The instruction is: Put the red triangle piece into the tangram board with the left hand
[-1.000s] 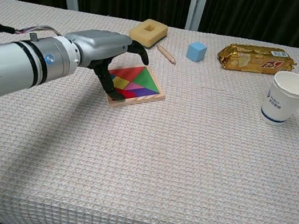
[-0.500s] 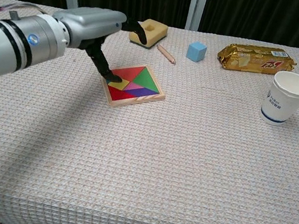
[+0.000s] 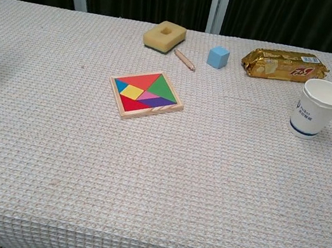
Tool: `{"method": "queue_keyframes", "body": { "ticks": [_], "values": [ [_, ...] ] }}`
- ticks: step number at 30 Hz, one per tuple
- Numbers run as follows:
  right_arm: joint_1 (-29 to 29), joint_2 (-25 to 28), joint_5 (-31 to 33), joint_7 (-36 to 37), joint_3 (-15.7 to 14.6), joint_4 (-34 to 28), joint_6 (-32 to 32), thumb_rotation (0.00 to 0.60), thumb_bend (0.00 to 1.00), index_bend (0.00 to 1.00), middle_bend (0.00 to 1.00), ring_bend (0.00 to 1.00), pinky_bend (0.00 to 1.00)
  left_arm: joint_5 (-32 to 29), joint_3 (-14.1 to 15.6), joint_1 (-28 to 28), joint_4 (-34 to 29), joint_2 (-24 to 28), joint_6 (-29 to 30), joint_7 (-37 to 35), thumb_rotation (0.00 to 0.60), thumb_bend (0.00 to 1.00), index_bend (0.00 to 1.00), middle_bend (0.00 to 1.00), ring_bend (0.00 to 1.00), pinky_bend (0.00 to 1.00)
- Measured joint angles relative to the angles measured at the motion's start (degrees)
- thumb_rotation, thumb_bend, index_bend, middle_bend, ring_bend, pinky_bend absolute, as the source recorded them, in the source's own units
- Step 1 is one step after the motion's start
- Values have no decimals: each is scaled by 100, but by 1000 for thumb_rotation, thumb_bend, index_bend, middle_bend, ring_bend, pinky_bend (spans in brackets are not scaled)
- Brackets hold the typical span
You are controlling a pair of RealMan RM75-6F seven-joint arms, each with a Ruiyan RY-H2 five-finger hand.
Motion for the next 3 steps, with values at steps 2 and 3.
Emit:
{"method": "queue_keyframes", "body": {
  "ticks": [2, 3],
  "values": [
    [-5, -35, -21, -49, -26, 0, -1, 600, 235, 0, 0, 0, 0, 140, 94, 271, 137, 55, 225, -240, 600, 148, 206, 87, 0, 106],
    [-6, -55, -34, -84, -43, -4, -5, 600, 235, 0, 0, 0, 0, 183, 108, 338, 193, 69, 270, -358, 600, 148, 206, 87, 0, 104]
  ]
}}
